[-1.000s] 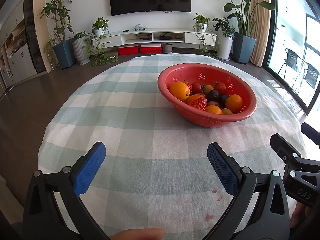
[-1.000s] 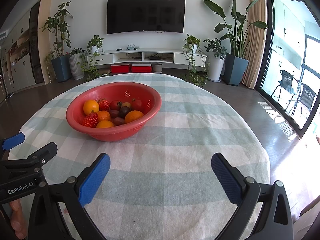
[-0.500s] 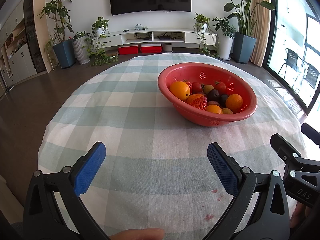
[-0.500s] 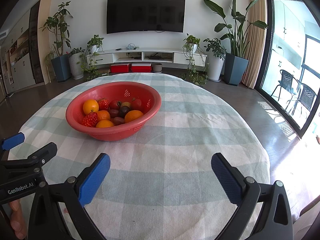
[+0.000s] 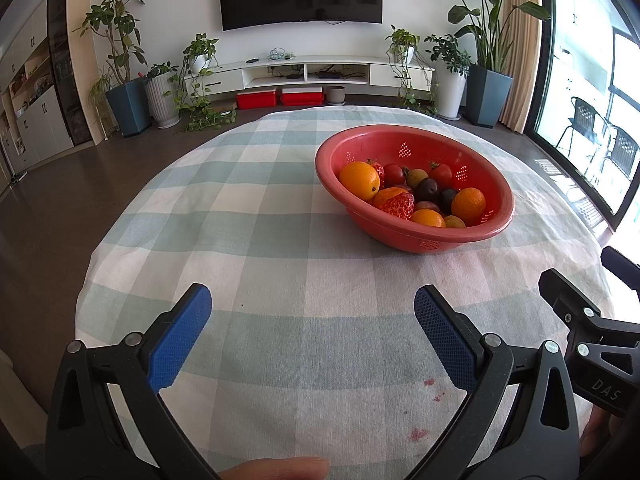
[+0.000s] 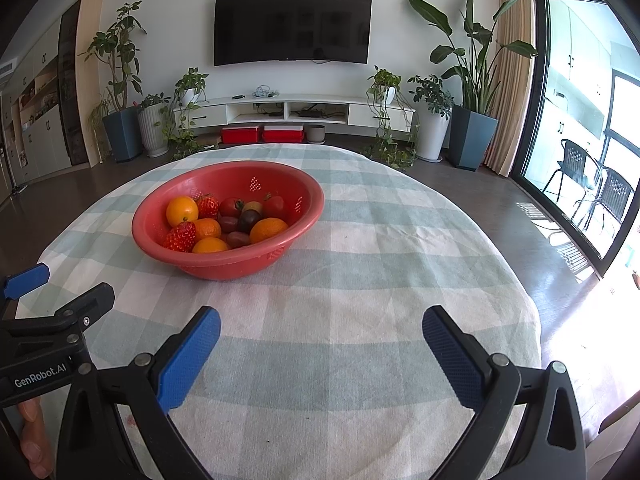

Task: Organize fruits

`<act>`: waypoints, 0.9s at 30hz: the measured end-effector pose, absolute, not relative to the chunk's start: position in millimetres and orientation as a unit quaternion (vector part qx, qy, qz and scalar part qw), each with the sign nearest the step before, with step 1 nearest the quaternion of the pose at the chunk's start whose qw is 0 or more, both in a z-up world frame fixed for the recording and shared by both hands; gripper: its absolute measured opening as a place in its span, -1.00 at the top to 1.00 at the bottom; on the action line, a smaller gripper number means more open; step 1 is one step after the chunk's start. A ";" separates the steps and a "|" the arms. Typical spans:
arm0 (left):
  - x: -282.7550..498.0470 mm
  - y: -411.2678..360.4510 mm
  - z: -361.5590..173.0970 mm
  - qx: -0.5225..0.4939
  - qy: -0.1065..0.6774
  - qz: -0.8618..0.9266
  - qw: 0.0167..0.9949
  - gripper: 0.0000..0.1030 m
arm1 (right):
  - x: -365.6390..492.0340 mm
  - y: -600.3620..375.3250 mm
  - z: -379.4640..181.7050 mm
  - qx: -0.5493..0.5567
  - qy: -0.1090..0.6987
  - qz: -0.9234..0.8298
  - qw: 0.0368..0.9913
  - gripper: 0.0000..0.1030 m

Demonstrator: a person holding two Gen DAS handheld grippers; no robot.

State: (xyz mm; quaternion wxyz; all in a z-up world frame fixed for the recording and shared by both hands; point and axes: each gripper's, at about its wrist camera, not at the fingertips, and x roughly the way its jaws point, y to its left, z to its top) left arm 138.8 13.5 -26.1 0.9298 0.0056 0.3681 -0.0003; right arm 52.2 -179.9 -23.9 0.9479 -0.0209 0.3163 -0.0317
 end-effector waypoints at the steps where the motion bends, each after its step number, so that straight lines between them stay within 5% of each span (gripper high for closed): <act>1: 138.9 13.6 -26.4 0.006 0.368 0.000 0.930 -1.00 | 51.9 -180.0 -23.8 -0.021 0.316 -0.032 0.948 -1.00; 27: 138.7 14.1 -27.9 0.005 0.369 0.001 0.930 -1.00 | 51.2 -179.9 -21.4 -0.021 0.318 -0.032 0.947 -1.00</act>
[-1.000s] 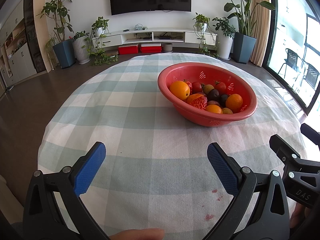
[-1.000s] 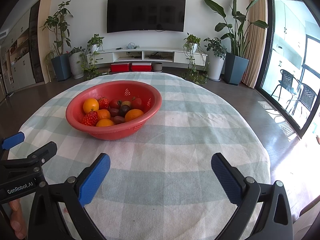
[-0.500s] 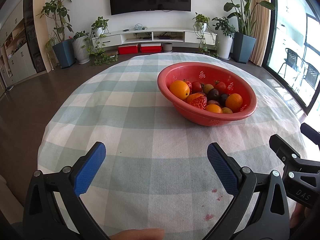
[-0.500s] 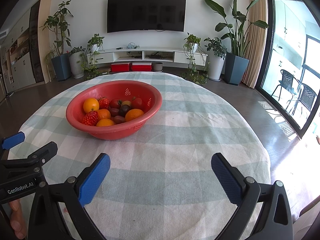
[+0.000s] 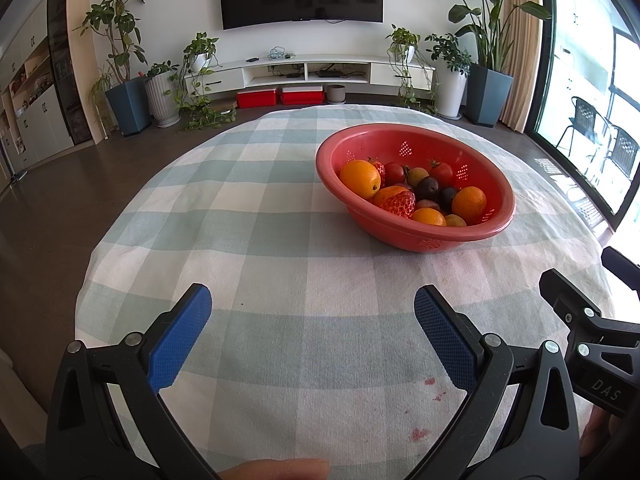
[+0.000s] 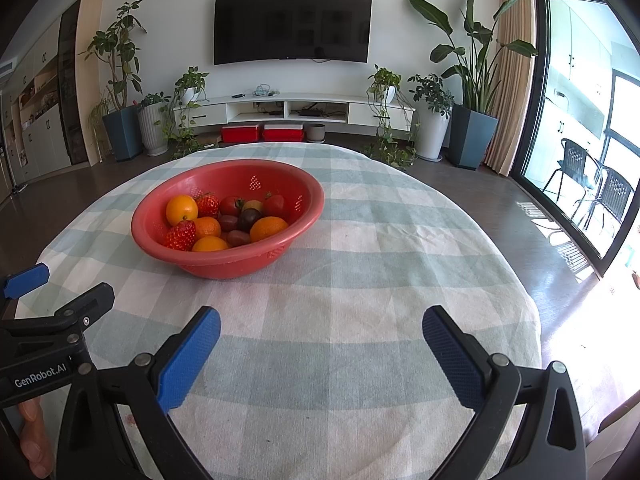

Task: Organize fruits

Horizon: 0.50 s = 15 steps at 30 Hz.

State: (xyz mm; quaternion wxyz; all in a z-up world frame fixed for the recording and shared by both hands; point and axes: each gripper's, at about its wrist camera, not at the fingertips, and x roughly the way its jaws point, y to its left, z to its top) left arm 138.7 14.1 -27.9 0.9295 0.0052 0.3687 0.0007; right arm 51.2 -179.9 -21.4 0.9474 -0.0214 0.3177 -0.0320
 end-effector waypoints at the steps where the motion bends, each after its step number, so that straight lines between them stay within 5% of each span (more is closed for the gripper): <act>1: 138.7 14.2 -28.0 0.005 0.369 0.001 0.929 -1.00 | 51.7 -179.7 -21.2 -0.022 0.318 -0.032 0.947 -1.00; 15: 138.6 15.4 -30.3 0.005 0.370 0.003 0.929 -1.00 | 51.0 -179.9 -20.0 -0.022 0.319 -0.031 0.947 -1.00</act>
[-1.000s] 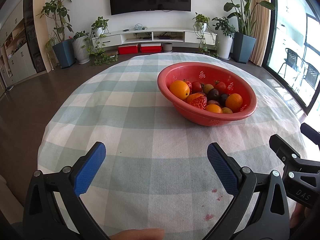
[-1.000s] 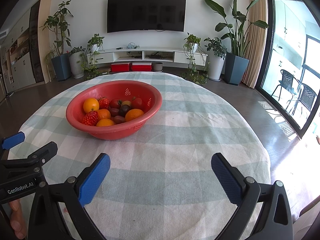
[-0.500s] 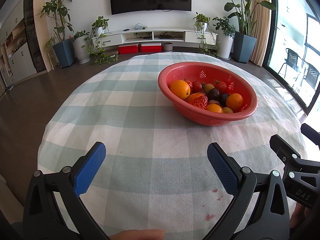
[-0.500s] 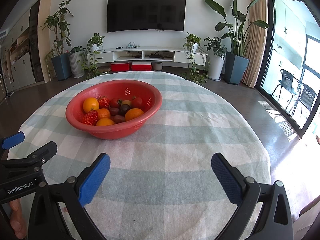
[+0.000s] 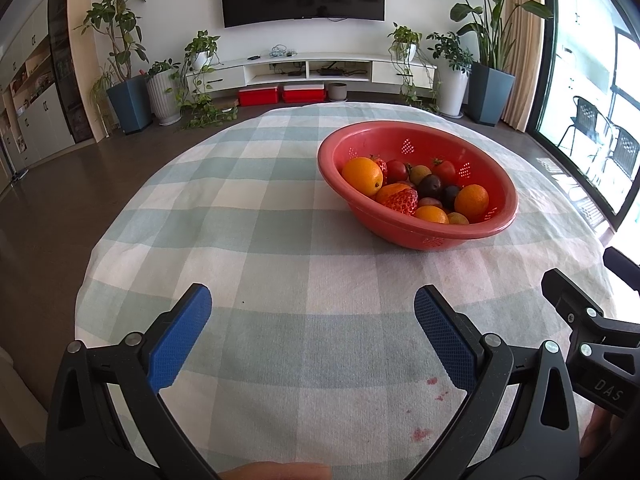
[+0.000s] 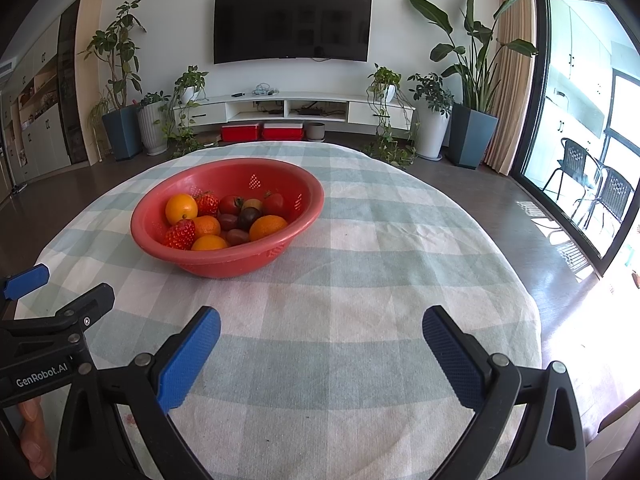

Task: Organize fruits

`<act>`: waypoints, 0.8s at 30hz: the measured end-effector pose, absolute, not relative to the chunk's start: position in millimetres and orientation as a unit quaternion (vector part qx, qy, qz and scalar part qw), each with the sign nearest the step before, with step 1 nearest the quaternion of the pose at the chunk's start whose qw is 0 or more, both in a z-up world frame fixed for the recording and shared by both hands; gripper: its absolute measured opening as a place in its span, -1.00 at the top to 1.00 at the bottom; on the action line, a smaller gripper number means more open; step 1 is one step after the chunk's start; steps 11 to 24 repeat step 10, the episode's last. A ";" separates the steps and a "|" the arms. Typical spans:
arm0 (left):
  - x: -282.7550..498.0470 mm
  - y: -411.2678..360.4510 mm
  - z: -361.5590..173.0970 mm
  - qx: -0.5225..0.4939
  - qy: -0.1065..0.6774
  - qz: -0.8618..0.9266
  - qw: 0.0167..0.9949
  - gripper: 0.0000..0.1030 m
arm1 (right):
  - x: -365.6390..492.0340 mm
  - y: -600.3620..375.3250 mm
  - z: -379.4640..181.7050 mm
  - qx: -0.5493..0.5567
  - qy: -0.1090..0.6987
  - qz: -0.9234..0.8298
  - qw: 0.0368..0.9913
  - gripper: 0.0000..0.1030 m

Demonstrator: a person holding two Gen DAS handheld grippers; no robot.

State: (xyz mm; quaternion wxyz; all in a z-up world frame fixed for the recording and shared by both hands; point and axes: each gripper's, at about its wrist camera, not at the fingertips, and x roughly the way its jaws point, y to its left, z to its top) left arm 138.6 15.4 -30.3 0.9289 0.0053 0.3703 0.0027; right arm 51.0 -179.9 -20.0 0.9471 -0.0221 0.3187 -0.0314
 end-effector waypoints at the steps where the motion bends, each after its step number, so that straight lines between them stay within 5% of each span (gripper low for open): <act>1: 138.4 15.7 -30.6 0.006 0.370 0.003 0.929 -1.00 | 51.0 -179.8 -20.0 -0.022 0.319 -0.031 0.947 -1.00; 24: 134.9 19.6 -32.1 0.000 0.367 0.008 0.930 -1.00 | 47.8 -180.9 -20.6 -0.021 0.322 -0.030 0.946 -1.00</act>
